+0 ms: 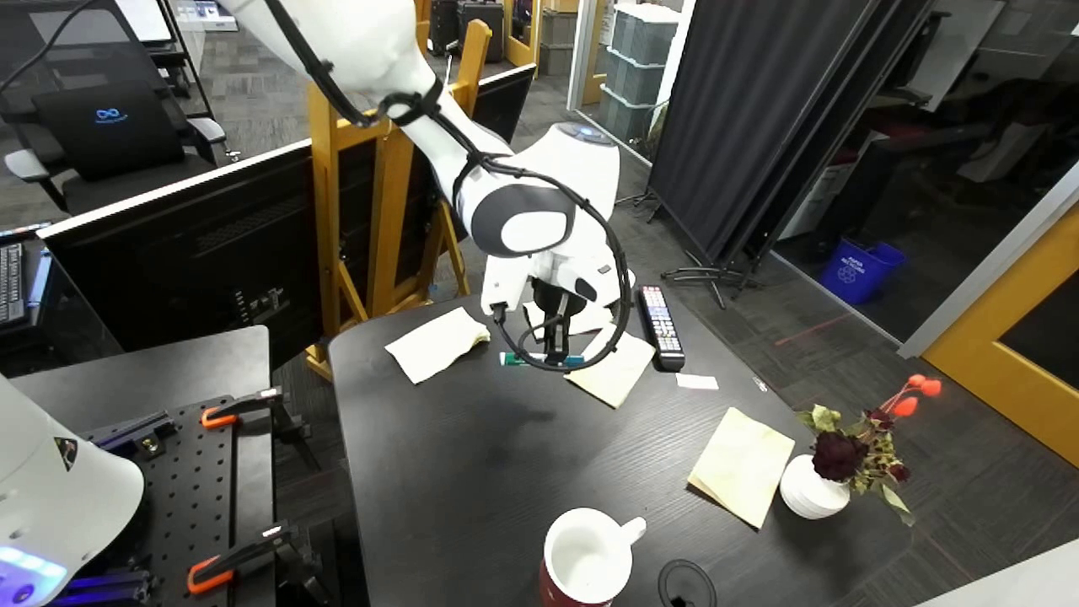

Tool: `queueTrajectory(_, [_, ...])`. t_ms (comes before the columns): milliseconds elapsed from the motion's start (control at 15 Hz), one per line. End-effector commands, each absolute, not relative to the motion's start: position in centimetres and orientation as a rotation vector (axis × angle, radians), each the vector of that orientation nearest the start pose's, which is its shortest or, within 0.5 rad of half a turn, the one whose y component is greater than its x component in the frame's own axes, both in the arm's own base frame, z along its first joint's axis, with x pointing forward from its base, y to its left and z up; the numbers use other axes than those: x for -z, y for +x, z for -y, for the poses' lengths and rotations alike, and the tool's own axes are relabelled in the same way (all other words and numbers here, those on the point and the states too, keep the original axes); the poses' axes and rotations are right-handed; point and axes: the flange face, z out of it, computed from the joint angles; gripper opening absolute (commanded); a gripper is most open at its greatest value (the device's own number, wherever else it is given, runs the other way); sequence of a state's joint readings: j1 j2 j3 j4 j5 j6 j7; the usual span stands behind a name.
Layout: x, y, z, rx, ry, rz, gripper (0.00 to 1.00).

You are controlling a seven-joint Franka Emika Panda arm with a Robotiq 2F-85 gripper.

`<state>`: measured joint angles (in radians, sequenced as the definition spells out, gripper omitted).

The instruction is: Pick up the marker and put it in the cup

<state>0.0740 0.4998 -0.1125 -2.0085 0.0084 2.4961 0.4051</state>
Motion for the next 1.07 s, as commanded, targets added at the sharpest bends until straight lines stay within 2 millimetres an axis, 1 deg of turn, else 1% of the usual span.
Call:
queueTrajectory(0, [-26.6,57.7,2.3,0.0,-3.097,-0.698,0.05])
queueTrajectory(133, [-29.5,56.6,2.3,0.0,-3.086,-0.686,0.05])
queueTrajectory(267, [-32.1,55.5,2.3,0.008,-3.083,-0.674,0.05])
queueTrajectory(467, [-35.2,54.0,2.8,0.076,-3.081,-0.726,0.05])
queueTrajectory(600, [-36.5,53.2,3.3,0.152,-3.088,-0.776,0.05])
queueTrajectory(733, [-37.4,52.5,3.8,0.221,-3.098,-0.849,0.05])
queueTrajectory(1000, [-38.0,51.8,4.6,0.361,-3.12,-1.042,0.05])
